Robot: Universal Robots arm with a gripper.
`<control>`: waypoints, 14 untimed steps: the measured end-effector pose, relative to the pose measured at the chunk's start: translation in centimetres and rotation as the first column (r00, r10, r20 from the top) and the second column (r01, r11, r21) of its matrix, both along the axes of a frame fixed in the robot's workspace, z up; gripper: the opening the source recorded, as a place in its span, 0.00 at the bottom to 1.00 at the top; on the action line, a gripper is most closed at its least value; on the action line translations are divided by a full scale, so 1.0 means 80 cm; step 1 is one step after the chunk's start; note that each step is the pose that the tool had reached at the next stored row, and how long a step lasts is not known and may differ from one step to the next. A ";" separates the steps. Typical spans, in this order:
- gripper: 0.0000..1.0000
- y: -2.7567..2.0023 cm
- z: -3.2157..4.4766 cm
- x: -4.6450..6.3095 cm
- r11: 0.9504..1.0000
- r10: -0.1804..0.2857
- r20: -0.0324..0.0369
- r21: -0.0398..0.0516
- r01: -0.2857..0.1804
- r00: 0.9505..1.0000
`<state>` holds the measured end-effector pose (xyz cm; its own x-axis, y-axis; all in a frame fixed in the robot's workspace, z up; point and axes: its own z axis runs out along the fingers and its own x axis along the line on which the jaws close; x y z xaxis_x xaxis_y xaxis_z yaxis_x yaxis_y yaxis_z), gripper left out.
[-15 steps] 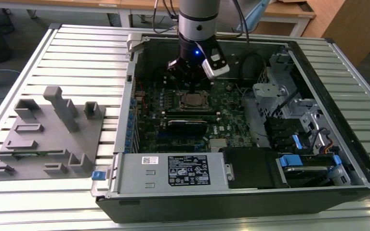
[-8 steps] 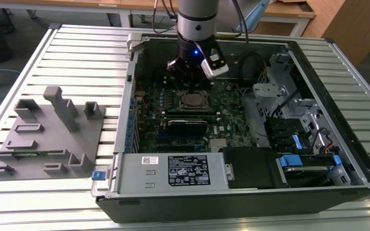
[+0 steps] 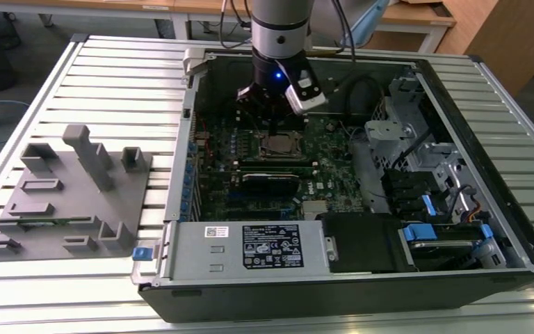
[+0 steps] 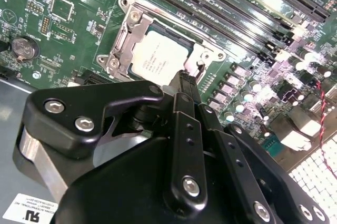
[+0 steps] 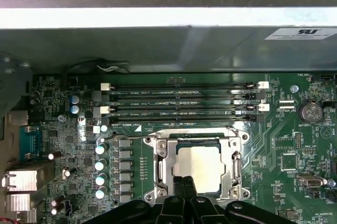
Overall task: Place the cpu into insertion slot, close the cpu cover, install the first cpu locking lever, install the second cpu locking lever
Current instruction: 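Install the first cpu locking lever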
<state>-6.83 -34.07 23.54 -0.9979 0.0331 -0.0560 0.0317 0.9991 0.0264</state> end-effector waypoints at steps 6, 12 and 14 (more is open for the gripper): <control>0.11 0.0000 -0.0001 -0.001 1.000 0.000 0.000 0.000 0.000 1.000; 0.11 0.0000 -0.0003 -0.006 1.000 0.000 0.000 0.000 0.000 1.000; 0.11 0.0000 -0.0005 -0.008 1.000 0.000 0.000 0.000 0.000 1.000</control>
<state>-7.47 -34.08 23.50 -0.9979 0.0332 -0.0562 0.0317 0.9991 0.0266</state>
